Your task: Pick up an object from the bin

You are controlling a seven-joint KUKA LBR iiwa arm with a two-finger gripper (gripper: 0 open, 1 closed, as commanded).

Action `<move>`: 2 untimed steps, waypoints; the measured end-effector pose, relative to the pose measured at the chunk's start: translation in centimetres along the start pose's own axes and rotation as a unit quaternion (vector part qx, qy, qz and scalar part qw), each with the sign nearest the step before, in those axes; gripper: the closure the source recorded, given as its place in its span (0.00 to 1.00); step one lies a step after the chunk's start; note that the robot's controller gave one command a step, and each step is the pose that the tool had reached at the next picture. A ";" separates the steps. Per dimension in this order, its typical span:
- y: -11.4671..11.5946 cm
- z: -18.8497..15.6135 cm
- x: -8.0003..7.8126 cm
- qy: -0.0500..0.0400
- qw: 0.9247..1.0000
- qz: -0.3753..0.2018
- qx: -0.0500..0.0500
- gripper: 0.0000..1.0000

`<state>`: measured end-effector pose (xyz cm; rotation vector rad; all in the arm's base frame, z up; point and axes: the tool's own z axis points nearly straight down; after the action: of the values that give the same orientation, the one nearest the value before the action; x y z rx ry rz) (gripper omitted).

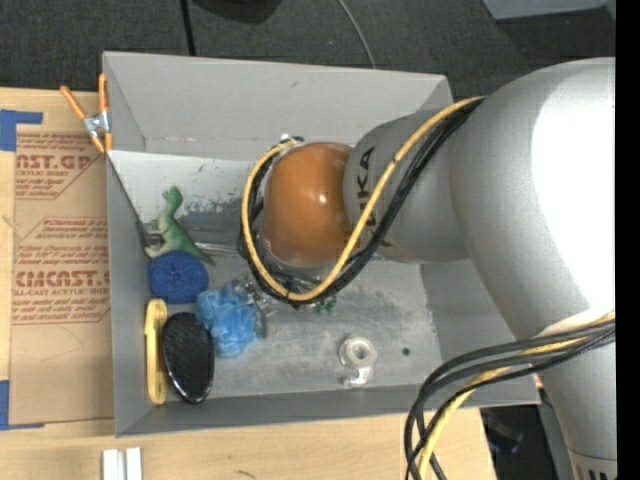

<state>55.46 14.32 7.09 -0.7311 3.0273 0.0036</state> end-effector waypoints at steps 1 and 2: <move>0.0 0.0 0.0 0.000 1.000 0.000 0.000 1.00; 0.0 0.0 0.0 0.000 1.000 0.000 0.000 1.00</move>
Offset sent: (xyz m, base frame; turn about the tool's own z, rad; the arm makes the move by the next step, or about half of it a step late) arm 0.0000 0.0000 0.0000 0.0000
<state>55.46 14.32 7.09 -0.7311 3.0274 0.0040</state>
